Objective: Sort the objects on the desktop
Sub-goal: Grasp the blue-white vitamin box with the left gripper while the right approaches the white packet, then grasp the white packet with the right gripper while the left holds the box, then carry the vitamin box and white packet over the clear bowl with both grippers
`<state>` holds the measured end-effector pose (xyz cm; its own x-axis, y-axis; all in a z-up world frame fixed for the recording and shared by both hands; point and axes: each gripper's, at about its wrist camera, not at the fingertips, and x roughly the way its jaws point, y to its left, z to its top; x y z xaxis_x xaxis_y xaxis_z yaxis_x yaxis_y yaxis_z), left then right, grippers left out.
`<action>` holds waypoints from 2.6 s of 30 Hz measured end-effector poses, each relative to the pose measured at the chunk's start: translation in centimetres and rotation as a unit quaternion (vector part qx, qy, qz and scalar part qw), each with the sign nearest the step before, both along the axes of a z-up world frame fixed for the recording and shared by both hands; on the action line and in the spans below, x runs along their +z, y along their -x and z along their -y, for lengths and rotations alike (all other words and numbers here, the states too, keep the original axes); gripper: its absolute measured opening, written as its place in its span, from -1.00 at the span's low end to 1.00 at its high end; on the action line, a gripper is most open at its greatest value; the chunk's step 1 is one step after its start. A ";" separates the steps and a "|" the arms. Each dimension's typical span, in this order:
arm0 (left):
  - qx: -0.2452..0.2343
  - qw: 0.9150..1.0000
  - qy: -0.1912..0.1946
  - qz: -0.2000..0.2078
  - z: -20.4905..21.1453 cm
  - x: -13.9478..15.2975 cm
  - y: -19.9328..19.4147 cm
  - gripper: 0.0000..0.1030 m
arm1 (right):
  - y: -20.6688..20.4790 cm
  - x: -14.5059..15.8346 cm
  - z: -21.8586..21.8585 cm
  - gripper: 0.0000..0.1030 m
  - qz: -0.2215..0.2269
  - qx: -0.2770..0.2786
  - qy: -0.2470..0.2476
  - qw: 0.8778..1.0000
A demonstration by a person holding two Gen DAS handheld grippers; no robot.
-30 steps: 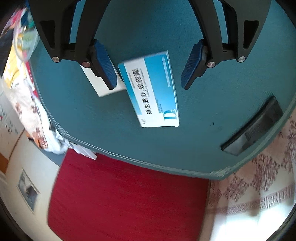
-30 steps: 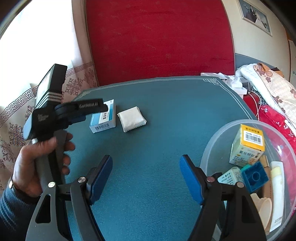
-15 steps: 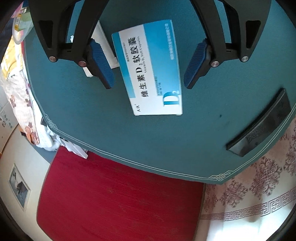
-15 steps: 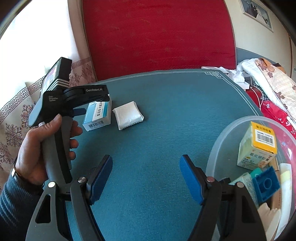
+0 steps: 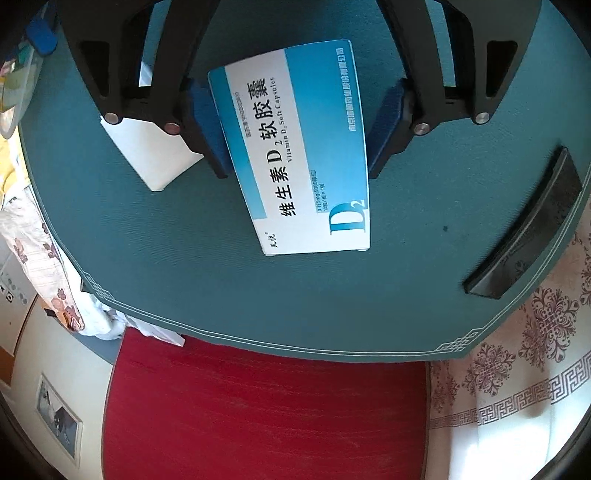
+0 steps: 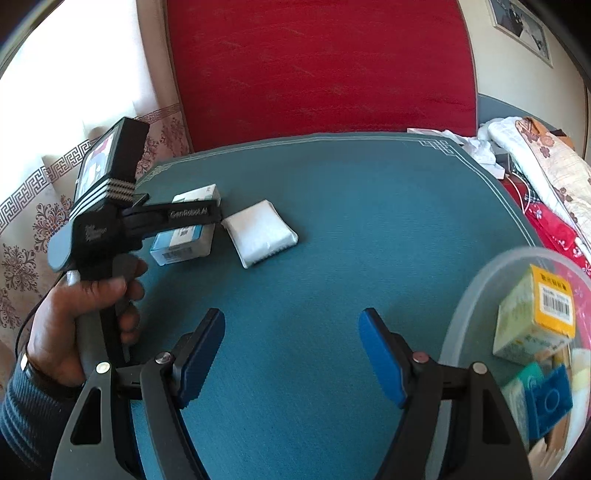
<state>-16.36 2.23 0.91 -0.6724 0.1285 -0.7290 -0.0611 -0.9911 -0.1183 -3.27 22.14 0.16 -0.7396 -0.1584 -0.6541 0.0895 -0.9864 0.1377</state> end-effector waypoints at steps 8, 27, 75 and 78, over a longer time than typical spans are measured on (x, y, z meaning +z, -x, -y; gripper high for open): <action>0.026 1.000 -0.005 -0.012 1.7 1.1 -0.3 0.39 | 3.0 -0.4 1.2 0.52 0.017 0.004 0.007 1.000; 0.033 0.998 -0.047 -0.014 3.6 1.8 -0.1 0.39 | 10.5 -1.8 3.7 0.52 0.044 -0.010 -0.037 0.998; -0.151 0.984 -0.070 -0.058 -6.8 6.6 -7.6 0.39 | -5.4 5.6 -4.6 0.13 -0.032 -0.141 -0.065 0.987; -0.180 0.979 -0.070 -0.063 -8.2 6.9 -8.8 0.39 | -6.6 5.9 -6.3 0.13 -0.037 -0.167 -0.064 0.983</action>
<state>-7.60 10.46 7.77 -0.6482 0.4664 -0.6019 -0.4255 -0.8774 -0.2217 3.34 28.44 6.10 -0.7830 0.1815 -0.5950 -0.2368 -0.9714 0.0153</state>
